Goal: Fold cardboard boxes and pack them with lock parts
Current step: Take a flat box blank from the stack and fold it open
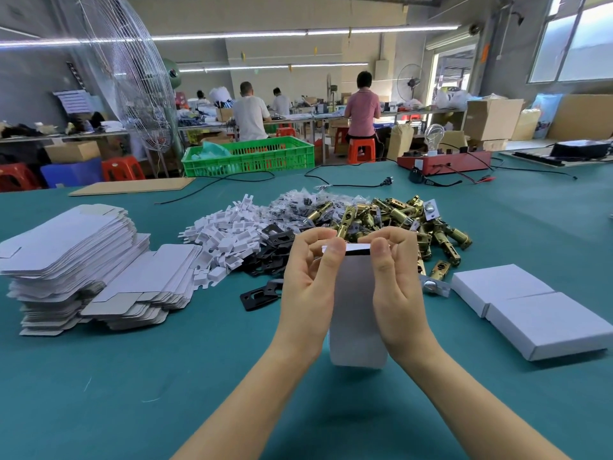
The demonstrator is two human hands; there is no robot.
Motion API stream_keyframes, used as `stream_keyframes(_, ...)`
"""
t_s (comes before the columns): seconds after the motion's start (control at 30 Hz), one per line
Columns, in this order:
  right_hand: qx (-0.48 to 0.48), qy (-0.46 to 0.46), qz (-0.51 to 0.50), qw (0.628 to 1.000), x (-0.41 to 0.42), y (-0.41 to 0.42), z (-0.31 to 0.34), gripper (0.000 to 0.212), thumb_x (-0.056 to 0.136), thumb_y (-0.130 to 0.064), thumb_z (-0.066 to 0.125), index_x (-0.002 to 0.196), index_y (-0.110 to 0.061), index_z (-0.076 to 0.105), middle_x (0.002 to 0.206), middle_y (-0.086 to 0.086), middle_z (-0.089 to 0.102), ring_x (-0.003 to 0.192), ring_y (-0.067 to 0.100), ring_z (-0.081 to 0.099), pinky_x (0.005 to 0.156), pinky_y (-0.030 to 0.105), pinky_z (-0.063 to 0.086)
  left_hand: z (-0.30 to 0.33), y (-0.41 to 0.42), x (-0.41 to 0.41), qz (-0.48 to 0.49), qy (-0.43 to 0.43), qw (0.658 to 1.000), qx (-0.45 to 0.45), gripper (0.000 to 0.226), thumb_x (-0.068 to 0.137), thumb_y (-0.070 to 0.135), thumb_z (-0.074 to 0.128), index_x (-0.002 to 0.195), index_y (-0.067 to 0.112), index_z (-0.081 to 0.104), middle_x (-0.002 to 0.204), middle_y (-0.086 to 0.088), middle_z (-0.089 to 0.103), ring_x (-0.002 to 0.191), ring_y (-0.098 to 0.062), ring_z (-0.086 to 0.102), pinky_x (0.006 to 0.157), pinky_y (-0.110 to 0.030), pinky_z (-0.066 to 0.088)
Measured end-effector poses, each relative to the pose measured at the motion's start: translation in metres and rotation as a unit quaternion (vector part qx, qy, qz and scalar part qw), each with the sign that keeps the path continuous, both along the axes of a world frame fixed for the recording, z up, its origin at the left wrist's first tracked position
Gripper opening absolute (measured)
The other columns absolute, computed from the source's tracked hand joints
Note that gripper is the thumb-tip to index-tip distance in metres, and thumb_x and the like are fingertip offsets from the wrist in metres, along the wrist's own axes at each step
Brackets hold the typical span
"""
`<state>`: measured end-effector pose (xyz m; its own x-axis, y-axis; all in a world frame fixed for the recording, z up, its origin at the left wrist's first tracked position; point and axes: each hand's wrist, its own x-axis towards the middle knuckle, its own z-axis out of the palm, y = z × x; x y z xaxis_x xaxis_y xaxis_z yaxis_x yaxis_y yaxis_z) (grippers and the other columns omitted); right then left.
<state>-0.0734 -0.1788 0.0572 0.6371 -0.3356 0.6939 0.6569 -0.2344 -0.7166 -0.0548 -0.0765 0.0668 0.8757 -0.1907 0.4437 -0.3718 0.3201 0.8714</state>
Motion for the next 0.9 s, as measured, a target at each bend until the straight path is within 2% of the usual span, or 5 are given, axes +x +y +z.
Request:
stream_keyframes(0.2, -0.003, 0.008, -0.01, 1.0, 0.0017, 0.0002, -0.0031, 0.01, 0.097, -0.03, 0.037, 0.1, -0.031, 0.047, 0.076, -0.027, 0.048, 0.063, -0.001, 0.041, 0.062, 0.012, 0.036, -0.0002, 0.0004, 0.0012, 0.012, 0.007, 1.0, 0.005, 0.013, 0.084, 0.043, 0.06, 0.095, 0.038, 0.064, 0.081, 0.001, 0.054, 0.078, -0.02, 0.046, 0.07, -0.031, 0.04)
stream_keyframes(0.33, -0.024, 0.013, -0.006, 1.0, 0.0, 0.0017, -0.0018, 0.011, 0.097, -0.03, 0.04, 0.103, -0.035, 0.047, 0.091, -0.027, 0.054, 0.075, 0.0, 0.051, 0.066, 0.024, 0.045, 0.0016, 0.0017, 0.0001, 0.014, 0.005, 1.0, -0.003, 0.012, 0.086, 0.044, 0.059, 0.094, 0.039, 0.066, 0.087, -0.002, 0.061, 0.084, -0.023, 0.054, 0.076, -0.041, 0.045)
stream_keyframes(0.53, 0.018, 0.024, 0.022, 0.999, -0.0025, 0.0008, 0.0023, 0.019, 0.096, -0.029, 0.04, 0.098, -0.046, 0.048, 0.097, -0.017, 0.054, 0.086, 0.01, 0.052, 0.075, 0.038, 0.046, 0.0039, 0.0003, -0.0016, 0.026, -0.038, 0.999, 0.011, 0.014, 0.09, 0.035, 0.054, 0.091, 0.042, 0.066, 0.084, 0.009, 0.062, 0.079, -0.014, 0.054, 0.071, -0.032, 0.046)
stream_keyframes(0.8, 0.04, 0.031, 0.02, 0.999, -0.0005, -0.0017, -0.0008, 0.011, 0.095, -0.024, 0.041, 0.097, -0.031, 0.049, 0.093, -0.014, 0.054, 0.085, 0.005, 0.05, 0.076, 0.022, 0.043, 0.0015, 0.0001, -0.0009, 0.007, -0.031, 0.999, 0.014, 0.014, 0.091, 0.03, 0.055, 0.089, 0.037, 0.067, 0.087, 0.0, 0.061, 0.078, -0.021, 0.05, 0.068, -0.035, 0.042)
stream_keyframes(0.9, 0.028, 0.029, 0.015, 0.999, 0.0001, -0.0024, -0.0015, 0.009, 0.095, -0.023, 0.042, 0.097, -0.029, 0.049, 0.088, -0.018, 0.053, 0.082, 0.003, 0.049, 0.073, 0.017, 0.041, 0.0012, 0.0004, -0.0006, 0.013, -0.035, 0.999, 0.024, 0.013, 0.091, 0.03, 0.054, 0.088, 0.038, 0.065, 0.086, 0.002, 0.061, 0.076, -0.015, 0.052, 0.065, -0.027, 0.044)
